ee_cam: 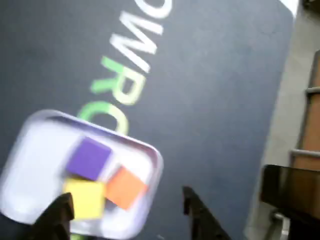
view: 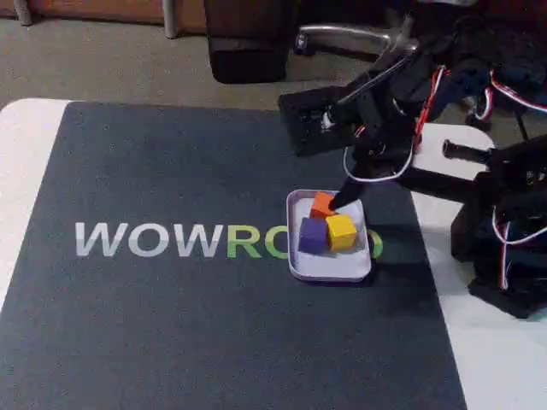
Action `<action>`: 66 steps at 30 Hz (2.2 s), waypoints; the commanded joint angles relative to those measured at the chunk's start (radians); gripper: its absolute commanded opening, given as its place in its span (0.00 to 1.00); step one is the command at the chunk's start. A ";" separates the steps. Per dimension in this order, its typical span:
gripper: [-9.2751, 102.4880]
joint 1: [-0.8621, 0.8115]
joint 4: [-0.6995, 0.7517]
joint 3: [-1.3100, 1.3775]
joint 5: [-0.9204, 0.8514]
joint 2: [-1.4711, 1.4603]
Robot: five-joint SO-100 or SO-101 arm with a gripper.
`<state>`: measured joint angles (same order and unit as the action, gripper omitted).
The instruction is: Move blocks one by one until all three blocks are in the tray.
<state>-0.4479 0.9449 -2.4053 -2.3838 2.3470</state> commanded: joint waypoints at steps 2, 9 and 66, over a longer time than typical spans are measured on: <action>0.31 0.032 -0.012 0.055 0.069 0.014; 0.31 0.115 -0.015 0.094 0.264 0.014; 0.01 0.106 0.077 -0.749 0.405 0.960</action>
<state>-0.3191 1.0477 -3.1309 -1.9482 3.3042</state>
